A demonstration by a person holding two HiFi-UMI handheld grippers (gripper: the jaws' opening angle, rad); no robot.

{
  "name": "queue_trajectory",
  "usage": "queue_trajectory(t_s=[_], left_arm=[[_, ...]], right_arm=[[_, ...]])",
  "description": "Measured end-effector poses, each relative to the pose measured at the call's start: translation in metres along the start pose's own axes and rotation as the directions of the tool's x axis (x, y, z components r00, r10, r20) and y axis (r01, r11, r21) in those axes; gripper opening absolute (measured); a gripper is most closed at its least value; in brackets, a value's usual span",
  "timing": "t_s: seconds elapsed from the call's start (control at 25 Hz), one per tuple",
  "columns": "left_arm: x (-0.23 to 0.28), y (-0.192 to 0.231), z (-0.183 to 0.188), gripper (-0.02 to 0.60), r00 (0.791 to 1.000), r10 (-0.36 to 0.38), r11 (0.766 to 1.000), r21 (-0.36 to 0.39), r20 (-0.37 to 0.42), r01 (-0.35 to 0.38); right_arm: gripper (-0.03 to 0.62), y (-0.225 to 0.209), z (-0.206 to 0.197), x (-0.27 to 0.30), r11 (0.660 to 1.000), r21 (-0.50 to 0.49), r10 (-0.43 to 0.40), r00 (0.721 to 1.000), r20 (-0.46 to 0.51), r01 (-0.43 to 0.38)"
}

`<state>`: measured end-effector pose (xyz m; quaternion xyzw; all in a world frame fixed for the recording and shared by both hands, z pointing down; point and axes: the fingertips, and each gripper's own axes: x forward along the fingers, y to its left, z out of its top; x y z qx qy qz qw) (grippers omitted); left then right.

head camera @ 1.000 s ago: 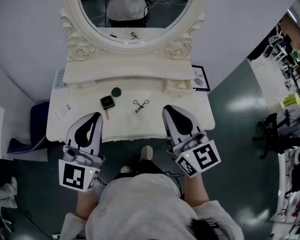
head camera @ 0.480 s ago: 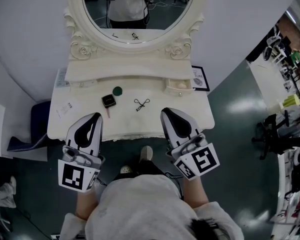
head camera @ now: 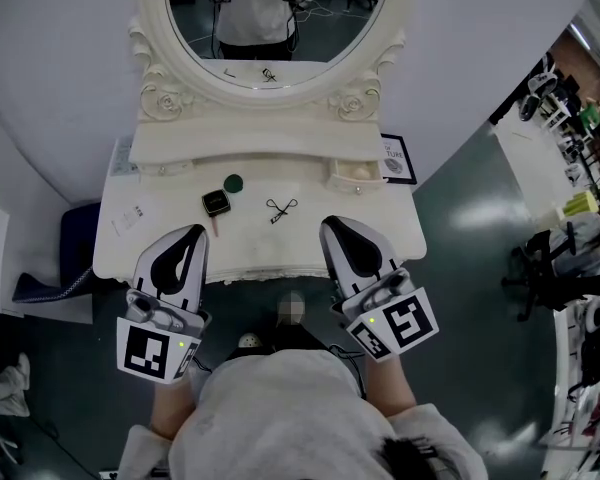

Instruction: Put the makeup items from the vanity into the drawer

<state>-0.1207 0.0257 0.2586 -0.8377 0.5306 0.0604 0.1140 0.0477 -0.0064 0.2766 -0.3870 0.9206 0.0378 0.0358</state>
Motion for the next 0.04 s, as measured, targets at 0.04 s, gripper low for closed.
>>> queue_trajectory(t_s=[0.04], left_arm=[[0.0000, -0.0008, 0.0002, 0.015, 1.000, -0.002, 1.000, -0.001, 0.002, 0.002]], right_arm=[[0.029, 0.0000, 0.0003, -0.0006, 1.000, 0.001, -0.001, 1.000, 0.001, 0.001]])
